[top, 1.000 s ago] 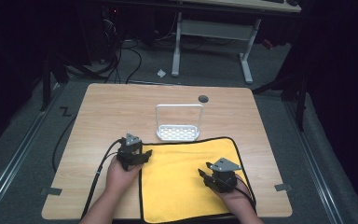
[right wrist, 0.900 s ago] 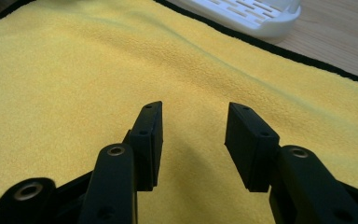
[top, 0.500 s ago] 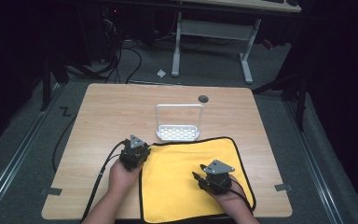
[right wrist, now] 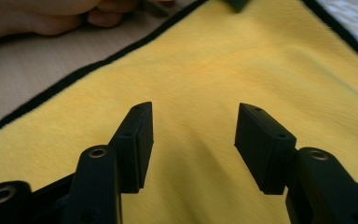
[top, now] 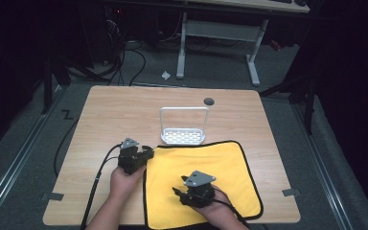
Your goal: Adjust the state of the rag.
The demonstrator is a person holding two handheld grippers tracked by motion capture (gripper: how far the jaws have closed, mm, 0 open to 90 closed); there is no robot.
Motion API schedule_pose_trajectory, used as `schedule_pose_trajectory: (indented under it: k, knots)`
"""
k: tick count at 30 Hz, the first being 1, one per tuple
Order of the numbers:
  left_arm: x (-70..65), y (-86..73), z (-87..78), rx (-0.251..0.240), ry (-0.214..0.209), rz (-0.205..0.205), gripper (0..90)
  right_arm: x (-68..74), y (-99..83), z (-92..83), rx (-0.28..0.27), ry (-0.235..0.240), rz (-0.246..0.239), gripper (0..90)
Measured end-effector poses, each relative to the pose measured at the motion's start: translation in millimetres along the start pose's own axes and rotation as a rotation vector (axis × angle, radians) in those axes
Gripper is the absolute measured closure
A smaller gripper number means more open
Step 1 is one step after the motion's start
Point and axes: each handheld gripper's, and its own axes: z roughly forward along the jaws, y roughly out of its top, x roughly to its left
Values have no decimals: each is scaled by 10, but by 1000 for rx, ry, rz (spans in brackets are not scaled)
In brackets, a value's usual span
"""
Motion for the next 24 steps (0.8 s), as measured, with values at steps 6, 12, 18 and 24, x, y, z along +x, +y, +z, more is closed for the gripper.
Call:
schedule_pose_trajectory:
  k: [6, 12, 18, 24]
  knots:
    - [7, 2, -1, 0, -3, -5, 814, 289, 128, 256, 21, 64, -53, 437]
    - [6, 1, 1, 1, -2, -6, 810, 478, 198, 444, 50, 109, -55, 412]
    - [8, 1, 3, 3, -2, -9, 810, 624, 273, 538, 55, 136, -68, 393]
    - [2, -1, 2, 5, 0, -3, 808, 636, 265, 535, 58, 104, -102, 487]
